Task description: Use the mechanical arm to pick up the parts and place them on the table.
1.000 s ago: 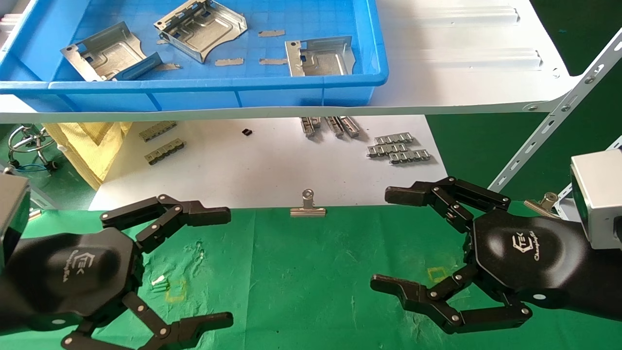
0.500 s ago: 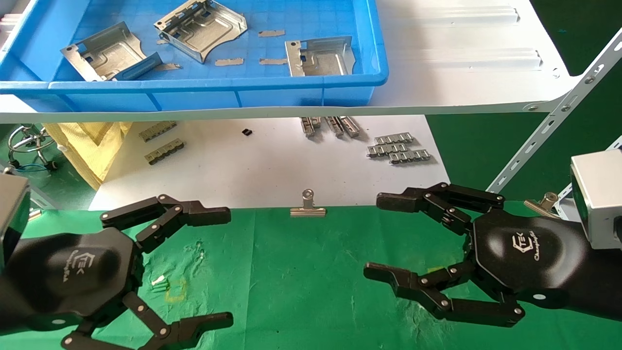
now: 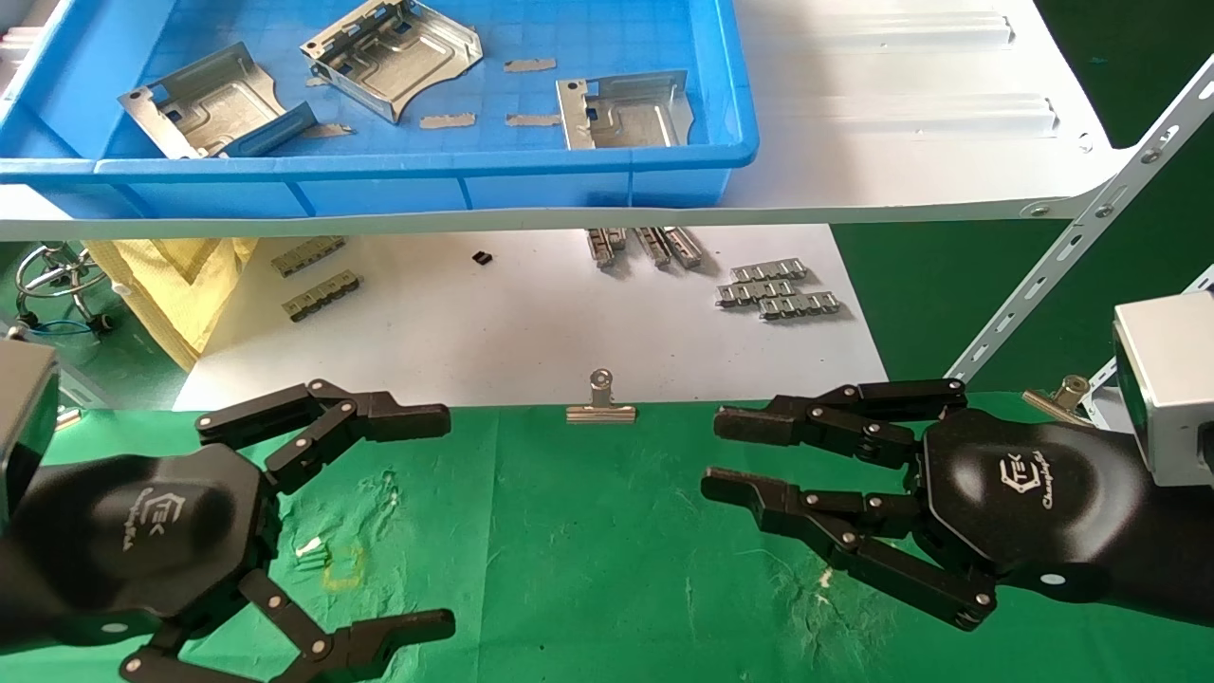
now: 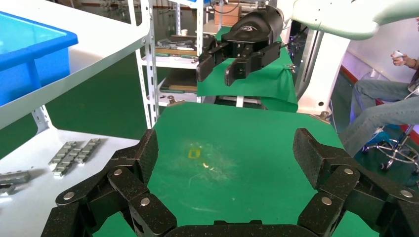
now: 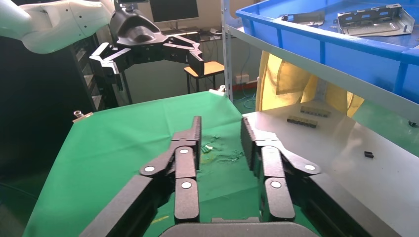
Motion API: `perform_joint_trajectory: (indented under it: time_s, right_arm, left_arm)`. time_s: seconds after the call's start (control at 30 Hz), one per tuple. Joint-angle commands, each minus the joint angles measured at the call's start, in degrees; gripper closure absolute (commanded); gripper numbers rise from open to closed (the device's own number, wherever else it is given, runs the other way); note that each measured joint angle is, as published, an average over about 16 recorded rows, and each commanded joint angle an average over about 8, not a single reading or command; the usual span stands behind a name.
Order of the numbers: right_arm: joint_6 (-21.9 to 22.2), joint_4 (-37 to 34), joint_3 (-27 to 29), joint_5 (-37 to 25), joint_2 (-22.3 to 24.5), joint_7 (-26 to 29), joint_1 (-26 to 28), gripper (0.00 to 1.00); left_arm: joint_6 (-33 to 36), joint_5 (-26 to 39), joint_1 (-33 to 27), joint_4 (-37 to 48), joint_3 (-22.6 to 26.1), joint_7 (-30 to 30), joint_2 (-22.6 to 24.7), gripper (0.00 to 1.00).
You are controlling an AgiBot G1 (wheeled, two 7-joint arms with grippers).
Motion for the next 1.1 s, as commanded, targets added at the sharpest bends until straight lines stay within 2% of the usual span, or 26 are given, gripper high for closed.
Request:
perform_joint_trajectory:
  time_s: [0.03, 0.3, 0.5, 0.63, 0.77, 0.97, 1.1]
  right_arm:
    - [0.0, 0.0, 0.0, 0.0, 0.0, 0.0, 0.0, 1.0]
    - [0.0, 0.0, 0.0, 0.0, 0.0, 0.0, 0.0, 1.0]
    - [0.0, 0.0, 0.0, 0.0, 0.0, 0.0, 0.0, 1.0]
    - [0.0, 0.0, 0.0, 0.0, 0.0, 0.0, 0.0, 1.0]
    - [0.0, 0.0, 0.0, 0.0, 0.0, 0.0, 0.0, 1.0]
    - [0.0, 0.0, 0.0, 0.0, 0.0, 0.0, 0.0, 1.0]
    - [0.0, 0.0, 0.0, 0.0, 0.0, 0.0, 0.0, 1.0]
  left_arm:
    - [0.04, -0.02, 0.06, -0.01, 0.0, 0.03, -0.01, 0.0]
    - [-1.72, 2.23, -3.32, 0.1, 0.62, -1.14, 0.91, 0.0]
    - [-3.48, 8.9, -14.27, 5.0, 2.68, -0.68, 5.13, 0.0]
    - [-4.67, 14.34, -24.45, 14.13, 4.97, -0.05, 10.29, 0.0]
    - [-7.96, 20.79, -34.28, 26.92, 7.7, 1.54, 16.23, 0.0]
    - [-16.79, 29.85, -46.2, 46.38, 11.49, 4.06, 24.52, 0.0]
    - [-24.37, 34.12, -51.56, 56.31, 13.35, 5.1, 28.92, 0.0]
